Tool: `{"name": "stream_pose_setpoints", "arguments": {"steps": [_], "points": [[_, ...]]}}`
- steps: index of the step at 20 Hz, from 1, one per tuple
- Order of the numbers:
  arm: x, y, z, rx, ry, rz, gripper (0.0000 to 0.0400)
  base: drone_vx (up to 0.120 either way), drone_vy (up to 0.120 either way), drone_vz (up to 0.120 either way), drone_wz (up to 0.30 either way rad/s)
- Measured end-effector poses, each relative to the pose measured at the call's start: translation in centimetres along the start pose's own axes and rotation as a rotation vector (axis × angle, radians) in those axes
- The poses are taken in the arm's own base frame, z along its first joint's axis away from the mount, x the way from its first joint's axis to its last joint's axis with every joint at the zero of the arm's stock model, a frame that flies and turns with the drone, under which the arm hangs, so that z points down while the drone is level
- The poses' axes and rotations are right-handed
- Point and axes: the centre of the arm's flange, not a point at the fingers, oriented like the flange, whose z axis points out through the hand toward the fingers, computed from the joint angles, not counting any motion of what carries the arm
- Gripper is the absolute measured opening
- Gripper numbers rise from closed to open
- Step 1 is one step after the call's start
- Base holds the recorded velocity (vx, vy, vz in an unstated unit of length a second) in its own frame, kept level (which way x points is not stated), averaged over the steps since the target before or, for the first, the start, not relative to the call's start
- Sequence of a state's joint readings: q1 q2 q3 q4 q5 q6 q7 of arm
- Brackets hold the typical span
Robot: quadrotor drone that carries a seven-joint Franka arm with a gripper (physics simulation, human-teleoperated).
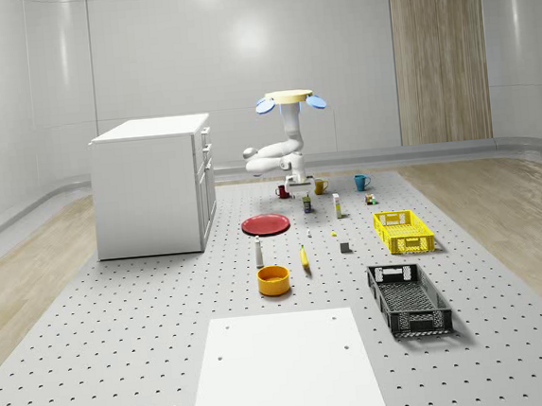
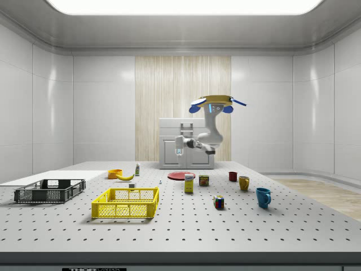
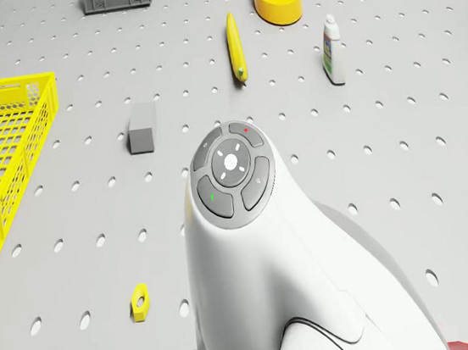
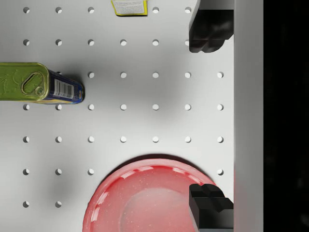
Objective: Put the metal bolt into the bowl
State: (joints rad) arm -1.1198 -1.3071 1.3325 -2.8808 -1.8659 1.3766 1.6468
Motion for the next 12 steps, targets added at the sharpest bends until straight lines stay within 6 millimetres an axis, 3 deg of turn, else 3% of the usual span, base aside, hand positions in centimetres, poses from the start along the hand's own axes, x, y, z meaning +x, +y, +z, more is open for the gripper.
{"name": "stream_pose_setpoints", "arguments": {"steps": [11, 12], "points": [[0.0, 0.0, 0.0, 0.0, 0.0, 0.0, 0.04, 0.12, 0.0, -0.12, 0.0], [0.0, 0.0, 0.0, 0.0, 0.0, 0.0, 0.04, 0.12, 0.0, 0.0, 0.0]]}}
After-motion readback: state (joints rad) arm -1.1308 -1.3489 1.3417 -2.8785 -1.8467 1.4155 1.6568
